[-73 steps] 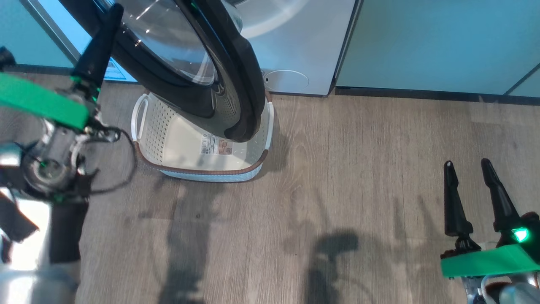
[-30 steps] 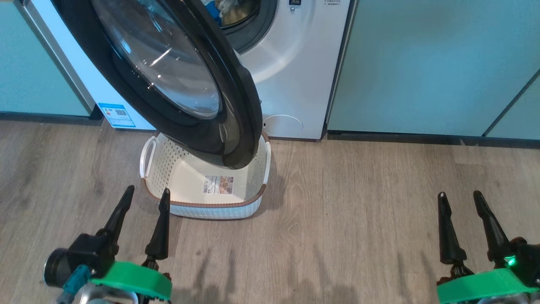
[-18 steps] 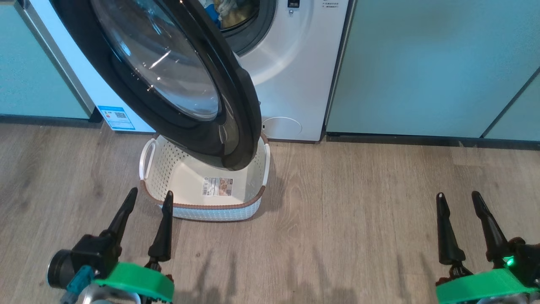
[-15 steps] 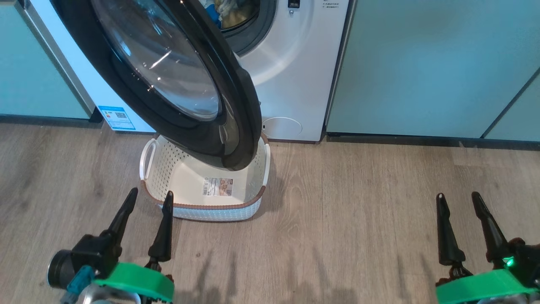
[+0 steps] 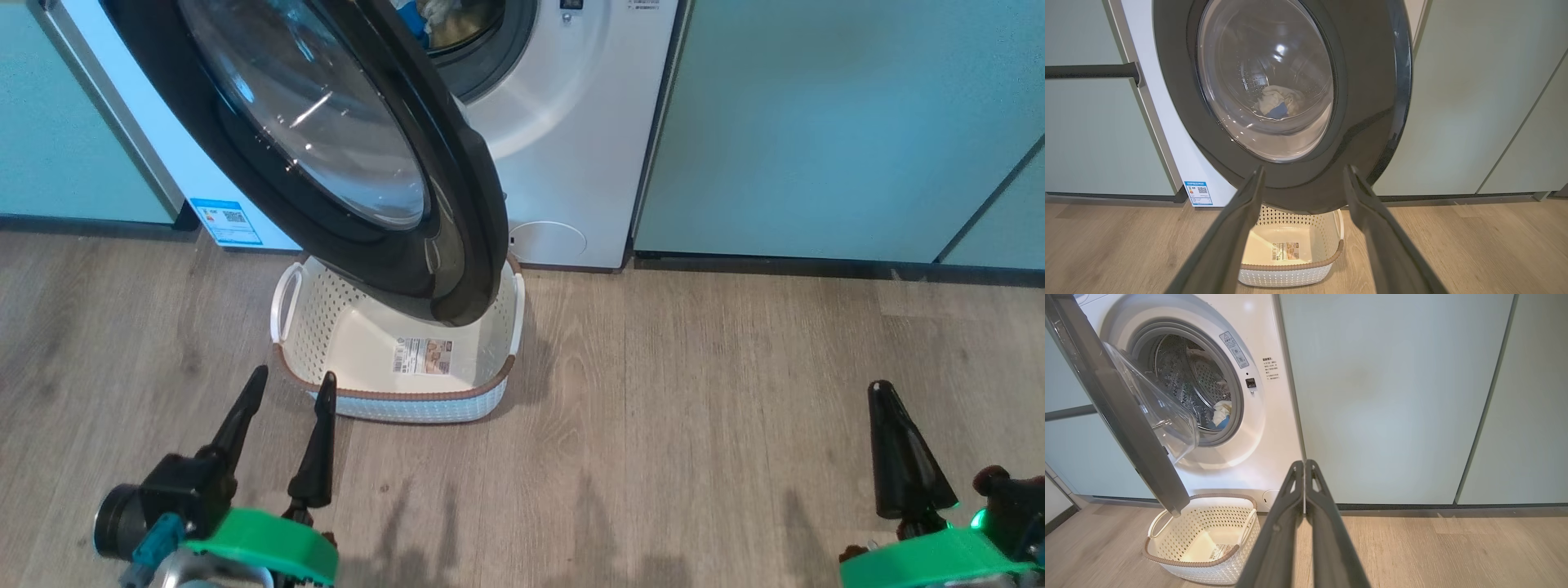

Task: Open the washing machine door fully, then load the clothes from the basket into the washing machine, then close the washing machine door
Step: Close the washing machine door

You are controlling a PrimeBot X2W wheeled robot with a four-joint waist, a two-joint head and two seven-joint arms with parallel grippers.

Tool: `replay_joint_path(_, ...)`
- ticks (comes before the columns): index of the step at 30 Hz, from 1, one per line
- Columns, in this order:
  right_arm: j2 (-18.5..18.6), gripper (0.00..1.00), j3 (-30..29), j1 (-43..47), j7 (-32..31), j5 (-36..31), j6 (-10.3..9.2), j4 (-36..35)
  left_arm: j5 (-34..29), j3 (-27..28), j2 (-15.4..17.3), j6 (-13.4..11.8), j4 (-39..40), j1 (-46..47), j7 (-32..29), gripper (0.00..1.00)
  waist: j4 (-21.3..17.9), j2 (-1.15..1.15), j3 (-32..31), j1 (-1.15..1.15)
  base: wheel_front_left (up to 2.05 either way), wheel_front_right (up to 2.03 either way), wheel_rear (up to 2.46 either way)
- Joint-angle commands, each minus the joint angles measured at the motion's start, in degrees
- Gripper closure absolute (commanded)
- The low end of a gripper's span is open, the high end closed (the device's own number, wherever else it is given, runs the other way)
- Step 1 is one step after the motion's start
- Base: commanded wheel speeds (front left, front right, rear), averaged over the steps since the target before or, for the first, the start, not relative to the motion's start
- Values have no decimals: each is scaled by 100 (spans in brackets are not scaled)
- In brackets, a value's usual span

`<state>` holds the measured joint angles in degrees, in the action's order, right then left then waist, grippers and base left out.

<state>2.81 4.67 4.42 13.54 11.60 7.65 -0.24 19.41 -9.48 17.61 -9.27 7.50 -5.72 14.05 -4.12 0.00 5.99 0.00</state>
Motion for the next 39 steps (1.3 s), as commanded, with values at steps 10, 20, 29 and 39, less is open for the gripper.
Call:
replay_joint_path(10, 7, 100, 184, -341, -53, 37, -16, -46, -45, 114, 110, -18, 154, 475, 23, 0, 268, 0, 171, 0, 0, 0, 0)
replay_joint_path(20, 56, 100, 468, -1024, -28, 54, -16, 399, -103, -64, 43, 75, 117, 765, 46, 0, 926, 0, 371, 0, 0, 0, 0)
replay_joint_path(29, 209, 100, 614, -1719, 35, 182, -16, 1067, -83, -194, -115, 153, -78, 782, 75, 0, 1714, 0, 228, 0, 0, 0, 0)
replay_joint_path(39, 339, 100, 293, -2094, 94, 208, -16, 1592, -144, -350, -220, 268, -218, 741, 89, 0, 2548, 0, 128, 0, 0, 0, 0)
